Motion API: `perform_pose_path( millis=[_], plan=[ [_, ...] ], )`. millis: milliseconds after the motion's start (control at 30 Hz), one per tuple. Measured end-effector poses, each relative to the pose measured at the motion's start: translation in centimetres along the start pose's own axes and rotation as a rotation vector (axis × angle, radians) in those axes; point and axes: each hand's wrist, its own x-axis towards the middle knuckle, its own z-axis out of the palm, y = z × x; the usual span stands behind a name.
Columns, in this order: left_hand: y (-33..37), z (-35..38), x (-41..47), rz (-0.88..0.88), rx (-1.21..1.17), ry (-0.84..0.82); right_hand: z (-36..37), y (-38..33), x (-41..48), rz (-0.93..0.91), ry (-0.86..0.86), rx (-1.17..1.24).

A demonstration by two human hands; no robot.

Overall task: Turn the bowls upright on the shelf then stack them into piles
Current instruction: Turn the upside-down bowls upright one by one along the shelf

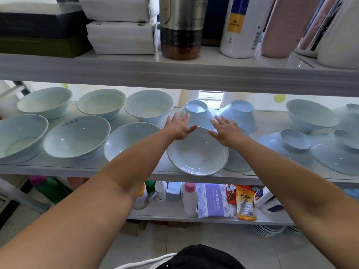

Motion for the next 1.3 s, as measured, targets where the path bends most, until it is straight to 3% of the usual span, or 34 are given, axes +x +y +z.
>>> perform_pose_path(
  millis=[300,733,1000,1300],
  plan=[
    [2.7,0.6,3.6,0.003,0.011,0.013,-0.4,1.5,2.4,-0.034,-0.060,-0.065],
    [1.3,-1.1,9.4,0.014,0.076,-0.046,-0.2,1.2,7.2,-0.020,-0.087,0.056],
    [1.0,-1.4,9.9,0.027,0.036,0.169,-0.1,1.3,8.7,-0.049,-0.150,0.103],
    [1.6,-0.8,10.6,-0.029,-0.061,0.275,0.2,2.9,7.5,0.104,-0.267,0.249]
  ],
)
